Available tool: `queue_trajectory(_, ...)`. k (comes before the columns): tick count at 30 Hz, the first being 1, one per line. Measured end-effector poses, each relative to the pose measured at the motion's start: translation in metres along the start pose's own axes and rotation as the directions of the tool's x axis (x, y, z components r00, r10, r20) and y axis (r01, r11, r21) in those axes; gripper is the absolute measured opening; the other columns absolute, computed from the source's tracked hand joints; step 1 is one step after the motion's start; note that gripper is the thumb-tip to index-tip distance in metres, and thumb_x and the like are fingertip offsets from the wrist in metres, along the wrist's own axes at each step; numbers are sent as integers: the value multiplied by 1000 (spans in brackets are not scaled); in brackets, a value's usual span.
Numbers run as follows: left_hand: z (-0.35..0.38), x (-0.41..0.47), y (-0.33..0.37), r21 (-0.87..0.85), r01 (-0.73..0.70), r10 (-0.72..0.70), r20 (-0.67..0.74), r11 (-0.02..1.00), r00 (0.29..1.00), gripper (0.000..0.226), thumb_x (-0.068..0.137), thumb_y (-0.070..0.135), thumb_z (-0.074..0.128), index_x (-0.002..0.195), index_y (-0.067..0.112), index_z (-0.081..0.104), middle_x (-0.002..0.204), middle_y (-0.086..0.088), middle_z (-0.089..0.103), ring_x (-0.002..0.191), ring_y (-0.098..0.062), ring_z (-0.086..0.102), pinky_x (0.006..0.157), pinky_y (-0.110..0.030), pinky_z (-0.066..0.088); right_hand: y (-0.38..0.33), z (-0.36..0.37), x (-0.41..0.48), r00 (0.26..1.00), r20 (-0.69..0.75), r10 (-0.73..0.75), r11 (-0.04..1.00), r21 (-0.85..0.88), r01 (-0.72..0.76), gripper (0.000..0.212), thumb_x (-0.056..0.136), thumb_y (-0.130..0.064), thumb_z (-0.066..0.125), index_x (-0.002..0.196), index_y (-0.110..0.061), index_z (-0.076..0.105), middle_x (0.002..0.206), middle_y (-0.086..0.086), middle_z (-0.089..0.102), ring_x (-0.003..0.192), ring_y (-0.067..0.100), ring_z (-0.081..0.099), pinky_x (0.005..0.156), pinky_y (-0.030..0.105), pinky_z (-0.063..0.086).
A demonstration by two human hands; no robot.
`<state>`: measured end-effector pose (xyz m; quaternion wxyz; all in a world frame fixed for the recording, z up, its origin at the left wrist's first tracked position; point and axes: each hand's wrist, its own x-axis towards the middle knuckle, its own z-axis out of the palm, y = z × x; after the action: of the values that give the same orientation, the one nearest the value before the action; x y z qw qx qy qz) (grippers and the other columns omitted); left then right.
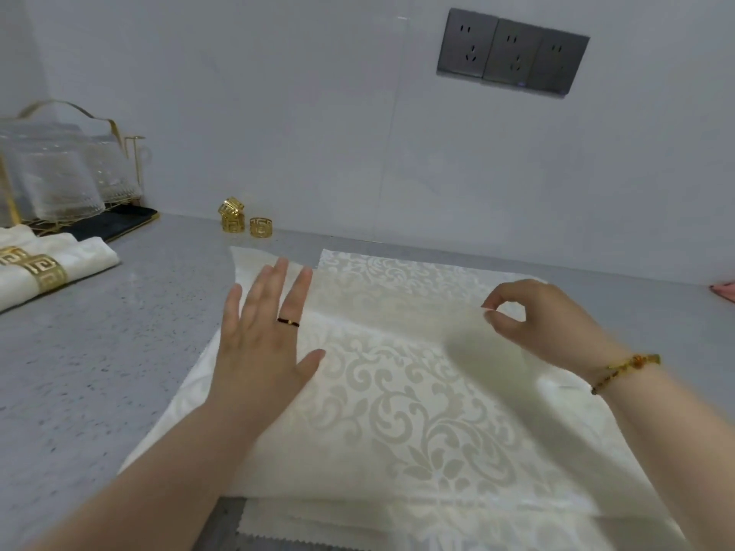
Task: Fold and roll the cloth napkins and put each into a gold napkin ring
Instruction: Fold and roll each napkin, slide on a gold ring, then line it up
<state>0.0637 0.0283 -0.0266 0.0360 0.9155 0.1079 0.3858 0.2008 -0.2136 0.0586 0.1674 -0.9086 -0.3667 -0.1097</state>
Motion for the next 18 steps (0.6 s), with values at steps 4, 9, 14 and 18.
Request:
queue_trajectory(4, -20, 2, 3, 99, 69, -73, 41, 993, 996, 104, 48, 18, 88, 136, 8, 35, 138, -23, 42, 128, -30, 29, 108, -27, -11, -1, -9, -49, 992, -1, -126, 987, 104, 125, 5, 81, -32, 57, 78, -32, 61, 87, -11, 66, 89, 4, 56, 75, 11, 34)
queue_trajectory(9, -47, -11, -21, 207, -51, 24, 131, 977, 991, 43, 46, 2, 87, 86, 15, 75, 102, -12, 70, 104, -36, 62, 102, -40, 19, 15, 5, -96, 976, -56, -209, 973, 88, 213, 27, 72, -42, 42, 74, -31, 66, 77, -29, 64, 90, -8, 54, 85, 0, 32)
queue_trajectory(14, -66, -42, -36, 188, -264, 218, 236, 946, 947, 45, 26, 4, 89, 68, 17, 76, 77, -5, 73, 72, -30, 71, 68, -48, 53, 38, 33, -111, 952, -145, -269, 943, -239, 230, 14, 66, -25, 64, 76, -18, 70, 75, -8, 68, 80, 10, 60, 68, 28, 49)
queue_trajectory(18, -66, -64, -44, 145, -277, 231, 272, 950, 934, 32, 40, 15, 76, 72, 19, 76, 75, -1, 73, 65, -24, 71, 51, -40, 55, 57, 43, -115, 951, -176, -254, 899, -405, 166, 69, 86, -64, 23, 80, -17, 73, 78, -3, 72, 70, 19, 70, 67, 32, 50)
